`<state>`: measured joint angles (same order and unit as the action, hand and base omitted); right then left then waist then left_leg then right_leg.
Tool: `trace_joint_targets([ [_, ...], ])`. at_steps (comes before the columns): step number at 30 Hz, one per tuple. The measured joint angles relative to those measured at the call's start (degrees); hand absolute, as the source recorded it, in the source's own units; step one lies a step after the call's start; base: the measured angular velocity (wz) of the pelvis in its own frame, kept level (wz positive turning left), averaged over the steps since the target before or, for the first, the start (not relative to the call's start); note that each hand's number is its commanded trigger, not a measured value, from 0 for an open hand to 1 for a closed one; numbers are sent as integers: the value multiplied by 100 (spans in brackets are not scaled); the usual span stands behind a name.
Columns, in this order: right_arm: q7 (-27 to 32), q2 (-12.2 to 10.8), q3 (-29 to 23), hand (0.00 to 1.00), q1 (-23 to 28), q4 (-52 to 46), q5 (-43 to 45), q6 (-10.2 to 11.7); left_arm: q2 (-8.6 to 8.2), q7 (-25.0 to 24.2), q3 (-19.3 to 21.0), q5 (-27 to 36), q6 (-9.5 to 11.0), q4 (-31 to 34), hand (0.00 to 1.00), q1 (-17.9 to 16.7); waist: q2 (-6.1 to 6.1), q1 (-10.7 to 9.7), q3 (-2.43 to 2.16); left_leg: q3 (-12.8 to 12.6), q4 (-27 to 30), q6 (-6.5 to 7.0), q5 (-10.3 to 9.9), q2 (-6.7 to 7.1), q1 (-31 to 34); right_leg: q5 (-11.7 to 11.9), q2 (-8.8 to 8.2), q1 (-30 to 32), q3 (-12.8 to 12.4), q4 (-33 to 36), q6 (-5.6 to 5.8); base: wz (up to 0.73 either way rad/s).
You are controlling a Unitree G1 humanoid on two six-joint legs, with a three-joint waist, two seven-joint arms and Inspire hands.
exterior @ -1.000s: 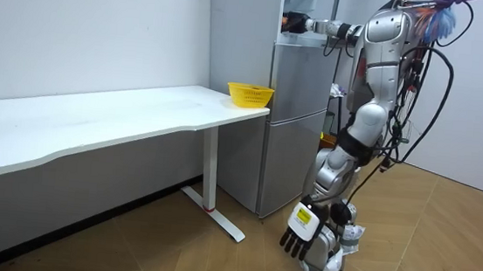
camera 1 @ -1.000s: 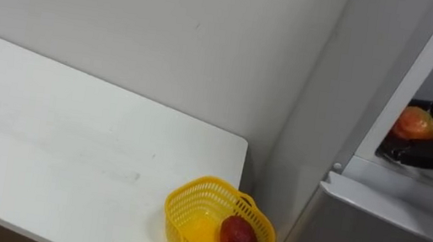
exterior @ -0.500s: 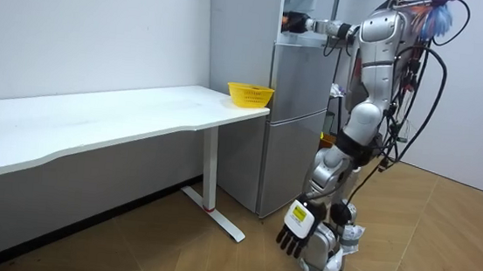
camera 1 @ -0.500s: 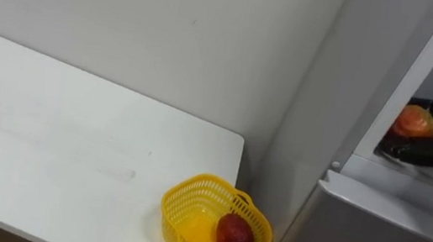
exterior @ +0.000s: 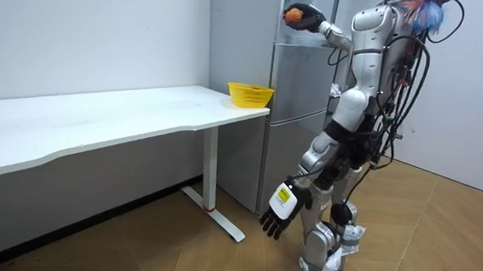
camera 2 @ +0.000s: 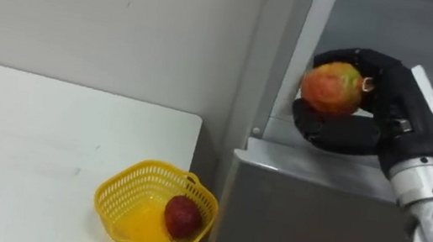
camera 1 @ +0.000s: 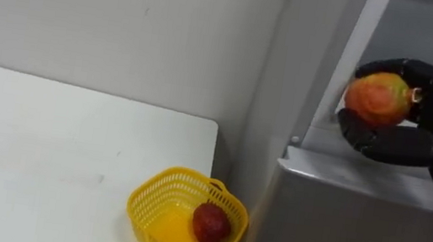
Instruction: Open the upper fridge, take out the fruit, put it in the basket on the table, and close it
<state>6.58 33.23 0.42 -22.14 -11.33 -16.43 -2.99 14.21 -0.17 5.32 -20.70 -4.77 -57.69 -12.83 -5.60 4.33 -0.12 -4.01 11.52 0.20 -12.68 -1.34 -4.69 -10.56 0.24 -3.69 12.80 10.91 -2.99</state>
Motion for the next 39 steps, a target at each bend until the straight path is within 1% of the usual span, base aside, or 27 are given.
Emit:
trace_joint_targets([
  [2, 25, -5, 15, 100, 129, -462, 345, 142, -4, 78, -4, 0, 98, -114, 0, 74, 14, 1, 11, 0, 20, -2, -1, -1, 7, 1, -3, 7, -9, 41, -4, 0],
  [3, 34, -5, 11, 100, 128, -528, 402, 196, -3, 101, -2, 0, 123, -175, 0, 102, 15, 1, 12, -4, 21, -2, -2, -1, 9, -1, -9, 24, -11, 69, -5, -4],
  [4, 60, -5, 9, 100, 128, -663, 590, 306, -3, 127, -2, -1, 130, -240, 0, 141, 13, 4, 12, -25, 20, -3, -2, -1, 24, -3, -13, 58, -26, 96, -5, -6],
  [5, 69, -7, 10, 100, 128, -792, 754, 390, -3, 127, -4, 3, 141, -274, 0, 180, 13, 10, 23, -48, 21, -3, -2, -1, 38, -3, -14, 75, -50, 106, -5, -6],
  [6, 69, -33, 11, 100, 129, -937, 842, 433, -4, 124, -5, 11, 152, -339, 0, 182, 34, 14, 39, -52, 22, -2, -3, 0, 50, -2, -17, 81, -68, 111, -4, -5],
  [7, 69, -69, 11, 100, 129, -1026, 898, 436, -3, 123, -5, 20, 155, -381, 0, 184, 29, 15, 35, -51, 23, -1, -4, -1, 47, -1, -17, 85, -85, 122, -3, -3],
  [8, 68, -180, 12, 100, 129, -1193, 1020, 462, -2, 118, -5, 16, 152, -461, 0, 188, 29, 18, 34, -53, 30, 2, -8, -3, 42, -2, -16, 92, -109, 132, 0, -3],
  [9, 68, -241, 12, 100, 128, -1277, 1073, 495, -3, 112, -11, 13, 151, -481, 0, 188, 28, 23, 34, -53, 38, 3, -13, -2, 37, -4, -16, 91, -116, 124, 2, -3],
  [11, 69, -448, 74, 100, 127, -1503, 1504, 674, 3, 67, -185, 12, 156, -491, 0, 199, 34, 63, 35, -58, 115, 9, -36, -5, 46, -2, -15, 83, -132, 150, 2, 0],
  [12, 61, -514, 114, 100, 127, -1537, 1674, 723, 1, 60, -222, 6, 158, -492, 0, 202, 35, 74, 35, -54, 121, 10, -37, -5, 47, -2, -15, 83, -134, 167, 2, 0],
  [14, -22, -755, 363, 100, 128, -1606, 2137, 853, -6, 44, -260, -5, 179, -496, 0, 211, 36, 90, 35, -52, 130, 10, -37, -7, 43, 4, -16, 84, -130, 178, -1, 0],
  [16, -113, -843, 569, 100, 127, -1606, 2305, 876, 5, 42, -393, -5, 205, -548, 0, 245, 44, 116, 35, -43, 166, 10, -37, -3, 48, 11, -15, 76, -129, 180, -3, 0],
  [17, -179, -862, 665, 100, 127, -1601, 2428, 890, 3, 15, -473, -2, 227, -584, 0, 280, 50, 166, 38, -36, 197, 11, -41, 0, 75, 17, -14, 77, -112, 178, -5, 7],
  [20, -234, -860, 829, 100, 120, -1556, 2841, 943, 1, -84, -613, 9, 253, -633, 0, 376, 41, 267, 39, -34, 206, 11, -51, -3, 152, 37, -21, 102, -26, 184, -16, 5],
  [22, -258, -860, 948, 100, 114, -1535, 3094, 948, 4, -156, -611, 8, 271, -634, 0, 387, 29, 343, 31, -27, 211, 10, -50, -4, 205, 32, -24, 167, -25, 188, -21, 0],
  [24, -305, -859, 1079, 100, 98, -1439, 3327, 957, 19, -205, -629, 28, 273, -650, 0, 386, 13, 392, 27, 23, 212, 8, -48, 0, 220, 34, -23, 162, -4, 204, -22, 6],
  [26, -306, -861, 1363, 100, 69, -1229, 3475, 960, 84, -255, -731, 47, 274, -667, 0, 395, -40, 462, 26, 48, 226, 1, -43, 2, 218, 33, -15, 157, 2, 184, -23, 2],
  [27, -314, -861, 1437, 100, 68, -1167, 3497, 962, 91, -263, -752, 45, 274, -667, 0, 401, -56, 493, 28, 51, 225, 1, -42, 2, 218, 33, -15, 157, 4, 183, -23, 0],
  [28, -371, -860, 1546, 100, 66, -1045, 3558, 963, 93, -271, -790, 44, 275, -667, 0, 424, -88, 555, 41, 51, 220, 1, -42, 3, 221, 33, -18, 157, 15, 181, -23, 0],
  [29, -374, -860, 1648, 100, 41, -840, 3612, 998, 97, -273, -802, 47, 298, -700, 0, 462, -138, 609, 69, 52, 215, 1, -42, 2, 217, 33, -20, 154, 23, 179, -23, 0],
  [30, -368, -863, 1689, 100, 20, -706, 3644, 1027, 108, -275, -842, 44, 309, -726, 0, 486, -161, 640, 85, 58, 216, 1, -42, 1, 216, 33, -23, 151, 39, 178, -23, 6],
  [31, -361, -869, 1744, 100, -13, -395, 3739, 1056, 117, -284, -905, 31, 313, -774, 0, 541, -215, 688, 107, 101, 212, 1, -42, 1, 219, 33, -32, 140, 99, 167, -23, 14],
  [32, -360, -879, 1759, 100, -20, -97, 3812, 1038, 113, -290, -954, 23, 314, -770, 0, 562, -255, 714, 123, 149, 209, 2, -43, 1, 220, 30, -43, 133, 143, 154, -18, 19],
  [33, -355, -902, 1766, 100, -21, 136, 3906, 1008, 105, -306, -1005, 13, 312, -754, 0, 561, -268, 749, 130, 177, 219, 5, -44, 2, 231, 32, -48, 131, 149, 126, -12, 16],
  [34, -352, -927, 1772, 100, -21, 232, 3945, 978, 94, -316, -1005, 14, 305, -755, 0, 553, -267, 760, 130, 191, 220, 6, -44, 3, 239, 39, -47, 130, 155, 93, -3, 11],
  [37, -230, -1139, 1771, 100, -22, 593, 4112, 926, 83, -336, -1005, 14, 209, -756, 0, 561, -240, 806, 137, 257, 233, 8, -44, 12, 317, 46, -49, 149, 205, 72, 4, 9],
  [39, -212, -1160, 1787, 100, -22, 790, 4162, 924, 70, -337, -1009, 15, 203, -750, 0, 565, -198, 852, 138, 284, 225, 8, -44, 13, 325, 45, -49, 150, 234, 75, 5, 8],
])
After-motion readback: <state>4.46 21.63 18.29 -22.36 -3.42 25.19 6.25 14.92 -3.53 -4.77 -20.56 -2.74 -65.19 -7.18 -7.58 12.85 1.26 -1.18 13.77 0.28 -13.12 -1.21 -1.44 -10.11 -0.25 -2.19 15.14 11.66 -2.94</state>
